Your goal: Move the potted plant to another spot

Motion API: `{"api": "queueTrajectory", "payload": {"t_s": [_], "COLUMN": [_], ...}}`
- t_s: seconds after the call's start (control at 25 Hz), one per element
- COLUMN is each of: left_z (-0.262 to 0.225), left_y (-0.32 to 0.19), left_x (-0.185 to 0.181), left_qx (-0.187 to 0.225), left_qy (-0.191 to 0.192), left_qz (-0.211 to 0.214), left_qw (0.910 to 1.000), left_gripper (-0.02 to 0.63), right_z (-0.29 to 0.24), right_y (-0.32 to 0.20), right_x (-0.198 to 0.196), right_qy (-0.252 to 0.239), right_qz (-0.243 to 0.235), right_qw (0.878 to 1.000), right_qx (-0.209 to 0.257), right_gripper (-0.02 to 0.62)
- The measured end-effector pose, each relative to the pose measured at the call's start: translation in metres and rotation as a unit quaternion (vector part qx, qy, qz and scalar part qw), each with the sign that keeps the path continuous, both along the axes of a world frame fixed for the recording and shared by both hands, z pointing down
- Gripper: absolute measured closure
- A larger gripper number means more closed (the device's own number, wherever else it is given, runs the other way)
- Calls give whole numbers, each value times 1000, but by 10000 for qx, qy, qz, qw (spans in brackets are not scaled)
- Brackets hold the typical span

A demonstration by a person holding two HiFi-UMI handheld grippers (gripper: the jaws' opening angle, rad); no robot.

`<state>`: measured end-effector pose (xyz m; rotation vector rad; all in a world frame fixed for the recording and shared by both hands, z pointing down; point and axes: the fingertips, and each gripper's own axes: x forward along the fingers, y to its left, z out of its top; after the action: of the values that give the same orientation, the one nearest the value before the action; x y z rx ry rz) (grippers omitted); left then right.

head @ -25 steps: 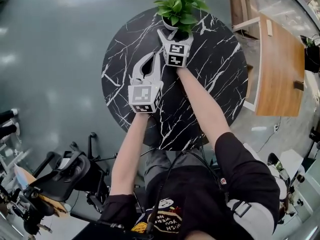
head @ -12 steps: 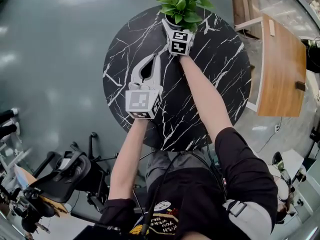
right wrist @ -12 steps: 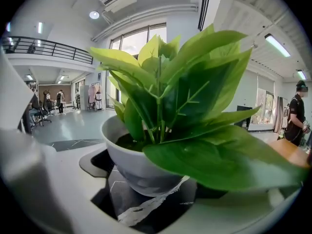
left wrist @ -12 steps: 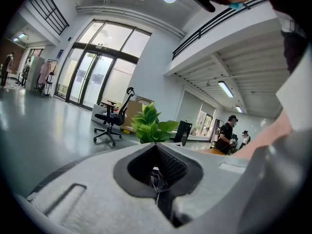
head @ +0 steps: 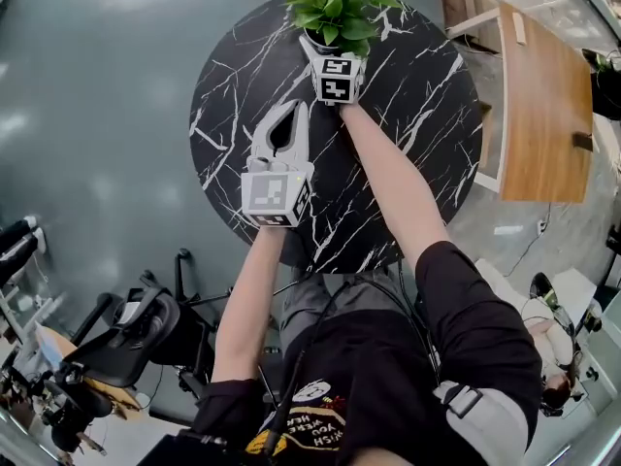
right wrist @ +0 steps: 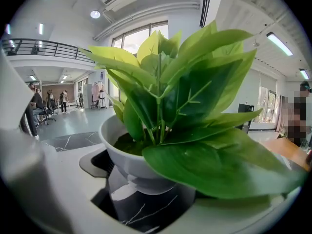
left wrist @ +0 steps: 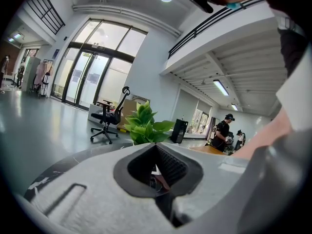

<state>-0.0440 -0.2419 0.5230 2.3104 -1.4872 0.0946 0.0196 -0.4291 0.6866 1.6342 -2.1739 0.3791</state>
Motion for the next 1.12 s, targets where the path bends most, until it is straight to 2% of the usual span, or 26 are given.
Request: {"api": "queueTrajectory", "payload": {"t_s": [0.52, 0.68, 0.84, 1.12], "left_z": [-10, -4, 9, 4], "left_y": [99, 150, 187, 241], "left_x": [-11, -17, -9, 2], "left_qx": [15, -145, -276, -270], "left_qy": [42, 89, -46, -82], "left_qz": [276, 270, 449, 264], "left_qw": [9996, 9995, 9986, 9993], "left_gripper": [603, 603, 603, 604], "right_z": [1, 3, 2, 0], "right_y": [119, 164, 207, 287], "right_x": [5, 10, 15, 32], "right_qy": [104, 102, 146, 158], "right_qz": [68, 151, 154, -25], "right_qw": [9995, 9992, 9987, 9986], "right_qx": [-276, -350, -468, -512], "right_gripper": [94, 94, 95, 95]}}
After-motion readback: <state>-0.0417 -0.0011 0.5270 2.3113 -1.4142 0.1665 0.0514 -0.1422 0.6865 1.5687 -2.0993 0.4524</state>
